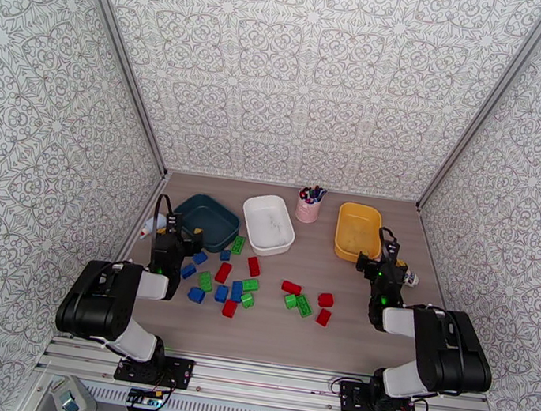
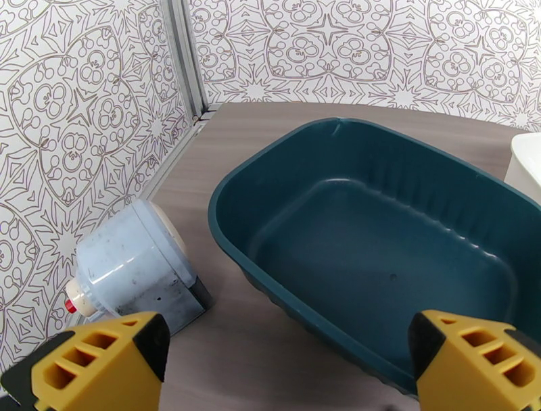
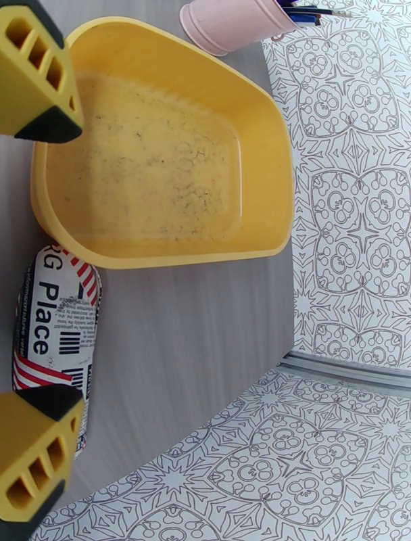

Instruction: Sort the legos into containers by color

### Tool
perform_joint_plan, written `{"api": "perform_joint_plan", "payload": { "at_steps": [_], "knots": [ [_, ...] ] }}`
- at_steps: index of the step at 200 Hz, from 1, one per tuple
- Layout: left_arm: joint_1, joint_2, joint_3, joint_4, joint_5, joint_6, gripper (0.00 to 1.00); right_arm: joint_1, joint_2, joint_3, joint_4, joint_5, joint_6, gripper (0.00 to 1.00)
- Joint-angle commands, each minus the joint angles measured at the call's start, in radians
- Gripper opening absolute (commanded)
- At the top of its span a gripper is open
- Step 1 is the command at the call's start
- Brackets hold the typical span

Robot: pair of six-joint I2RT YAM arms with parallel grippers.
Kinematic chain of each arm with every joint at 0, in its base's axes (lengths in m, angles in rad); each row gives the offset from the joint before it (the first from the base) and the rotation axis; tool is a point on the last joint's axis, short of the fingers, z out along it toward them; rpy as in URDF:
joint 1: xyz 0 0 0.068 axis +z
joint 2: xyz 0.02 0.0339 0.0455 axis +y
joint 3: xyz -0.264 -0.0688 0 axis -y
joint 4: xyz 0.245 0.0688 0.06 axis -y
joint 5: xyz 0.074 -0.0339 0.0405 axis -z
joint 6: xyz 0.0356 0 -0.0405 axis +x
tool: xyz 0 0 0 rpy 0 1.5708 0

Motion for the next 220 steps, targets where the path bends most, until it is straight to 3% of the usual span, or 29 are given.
{"api": "perform_joint_plan", "payload": {
  "at_steps": [1,140,160,180,201,220],
  "knots": [
    [0.006,-0.014,0.016,-0.007,0.016,-0.008,0.99,0.006,-0.003,0.010,0.023,-0.009,-0.002,0.99],
    [0.016,-0.038,0.007,-0.012,0.039,-0.014,0.99,0.006,-0.011,0.003,0.034,0.007,0.004,0.99],
    [0.009,-0.106,-0.019,-0.027,-0.024,-0.025,0.99,0.005,-0.073,-0.030,0.046,-0.023,-0.011,0.99],
    [-0.015,-0.198,0.002,-0.146,-0.118,-0.039,0.99,0.005,-0.205,-0.004,-0.145,0.072,0.037,0.99],
    [-0.080,-0.282,0.020,-0.216,-0.255,-0.013,0.99,0.006,-0.337,0.084,-0.476,0.178,0.125,0.99],
    [-0.132,-0.380,0.038,-0.310,-0.355,-0.069,0.99,0.006,-0.422,0.172,-0.756,0.235,0.204,0.99]
  ]
}}
